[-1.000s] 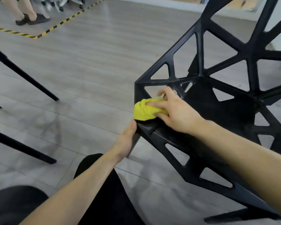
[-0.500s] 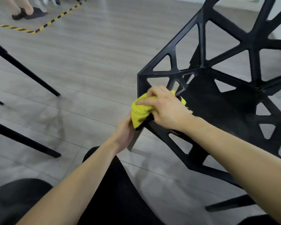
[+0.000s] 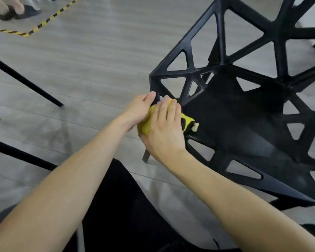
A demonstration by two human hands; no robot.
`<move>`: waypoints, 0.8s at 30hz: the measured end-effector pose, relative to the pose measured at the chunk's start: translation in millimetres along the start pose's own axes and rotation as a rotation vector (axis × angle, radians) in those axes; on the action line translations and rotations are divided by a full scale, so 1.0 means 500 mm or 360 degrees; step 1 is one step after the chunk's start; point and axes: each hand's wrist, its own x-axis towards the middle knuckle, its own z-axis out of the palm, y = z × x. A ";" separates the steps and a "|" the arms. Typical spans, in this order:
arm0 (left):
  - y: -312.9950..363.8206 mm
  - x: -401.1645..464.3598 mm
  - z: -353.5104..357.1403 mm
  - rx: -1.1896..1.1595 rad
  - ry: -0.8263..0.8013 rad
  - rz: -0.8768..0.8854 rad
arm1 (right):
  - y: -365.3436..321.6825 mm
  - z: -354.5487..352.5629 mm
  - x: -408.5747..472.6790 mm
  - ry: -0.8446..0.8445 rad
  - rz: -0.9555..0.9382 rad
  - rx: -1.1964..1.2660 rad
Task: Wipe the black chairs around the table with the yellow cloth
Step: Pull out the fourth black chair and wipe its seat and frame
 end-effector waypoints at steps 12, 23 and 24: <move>-0.028 -0.019 0.032 -0.0086 0.0194 0.0125 | 0.160 0.018 -0.131 0.0315 0.0127 0.0176; -0.006 -0.014 0.115 -0.0157 0.0156 0.0127 | 0.285 0.060 -0.158 0.0510 -0.0337 0.0098; 0.011 -0.007 0.145 -0.0170 0.0134 0.0137 | 0.331 0.060 -0.164 0.0512 -0.0249 0.0090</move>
